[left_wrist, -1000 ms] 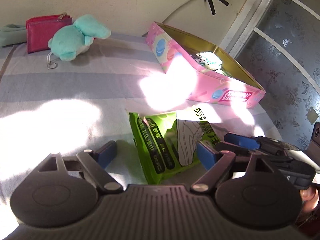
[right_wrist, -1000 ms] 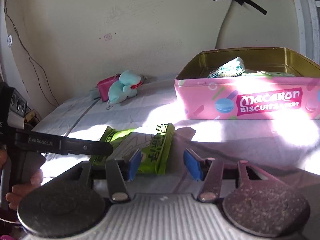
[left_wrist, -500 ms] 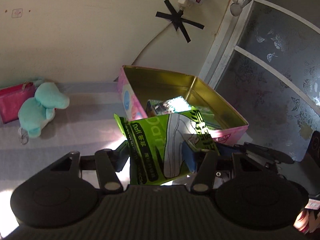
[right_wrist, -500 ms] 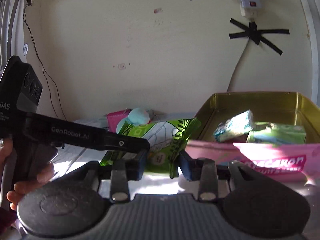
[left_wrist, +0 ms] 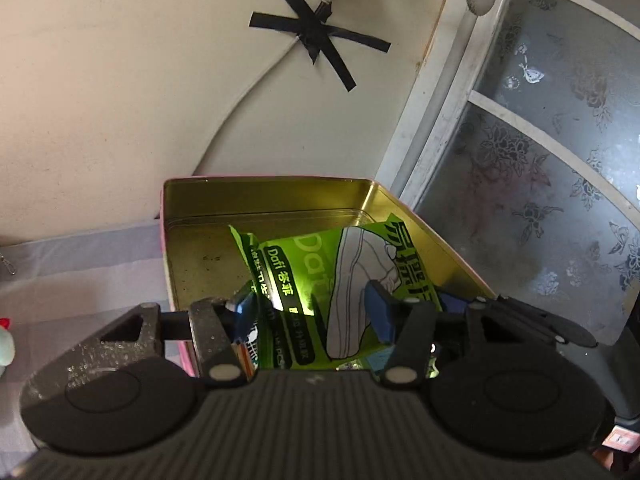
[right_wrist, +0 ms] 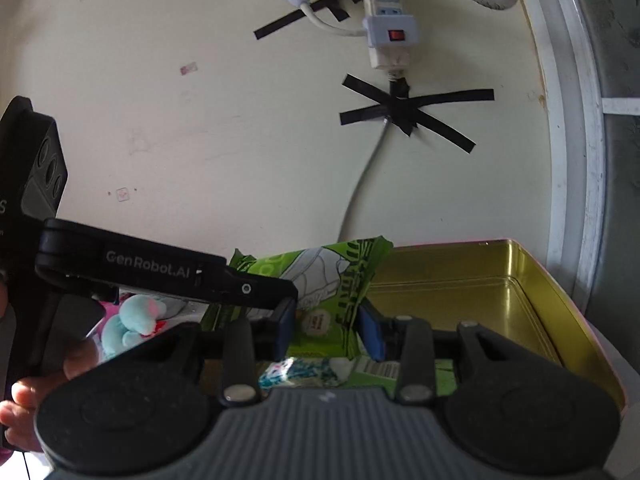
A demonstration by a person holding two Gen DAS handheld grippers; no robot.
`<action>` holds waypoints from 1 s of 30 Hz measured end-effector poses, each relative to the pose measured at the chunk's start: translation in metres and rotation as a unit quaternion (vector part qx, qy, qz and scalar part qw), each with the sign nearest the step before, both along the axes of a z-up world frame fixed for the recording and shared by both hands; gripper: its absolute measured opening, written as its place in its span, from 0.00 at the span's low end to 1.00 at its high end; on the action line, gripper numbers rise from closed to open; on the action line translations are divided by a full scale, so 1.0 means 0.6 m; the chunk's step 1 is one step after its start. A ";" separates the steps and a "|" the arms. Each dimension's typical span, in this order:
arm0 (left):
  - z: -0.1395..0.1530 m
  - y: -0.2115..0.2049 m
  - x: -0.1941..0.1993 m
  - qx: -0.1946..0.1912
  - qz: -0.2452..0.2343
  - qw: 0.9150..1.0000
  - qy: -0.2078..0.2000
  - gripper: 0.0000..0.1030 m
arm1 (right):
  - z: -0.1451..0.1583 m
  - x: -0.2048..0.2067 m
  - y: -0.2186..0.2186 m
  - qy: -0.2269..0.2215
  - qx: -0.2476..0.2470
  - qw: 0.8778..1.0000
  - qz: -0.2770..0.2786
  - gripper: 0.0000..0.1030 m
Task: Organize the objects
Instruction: 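Carry the green snack packet into the pink tin and open the right gripper, then move the right gripper to the mint-green plush bear and grasp it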
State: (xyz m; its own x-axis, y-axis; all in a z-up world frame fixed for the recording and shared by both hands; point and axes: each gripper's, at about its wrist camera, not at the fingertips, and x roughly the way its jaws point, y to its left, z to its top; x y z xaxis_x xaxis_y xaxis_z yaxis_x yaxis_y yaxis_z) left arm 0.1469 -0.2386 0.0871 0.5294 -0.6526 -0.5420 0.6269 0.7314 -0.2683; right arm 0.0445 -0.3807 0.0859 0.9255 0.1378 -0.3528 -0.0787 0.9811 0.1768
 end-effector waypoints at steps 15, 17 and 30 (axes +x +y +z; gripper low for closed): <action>0.038 0.121 -0.076 -0.057 0.030 0.995 -0.072 0.83 | -0.015 0.008 -0.002 0.018 0.053 0.997 -0.045 0.58; 0.039 0.152 -0.095 -0.056 0.040 0.994 -0.085 0.83 | -0.002 -0.009 0.011 0.010 0.054 0.998 -0.037 0.63; -0.047 0.457 -0.103 -0.066 0.249 0.966 -0.029 0.89 | 0.010 -0.063 0.225 0.009 -0.002 0.992 0.122 0.73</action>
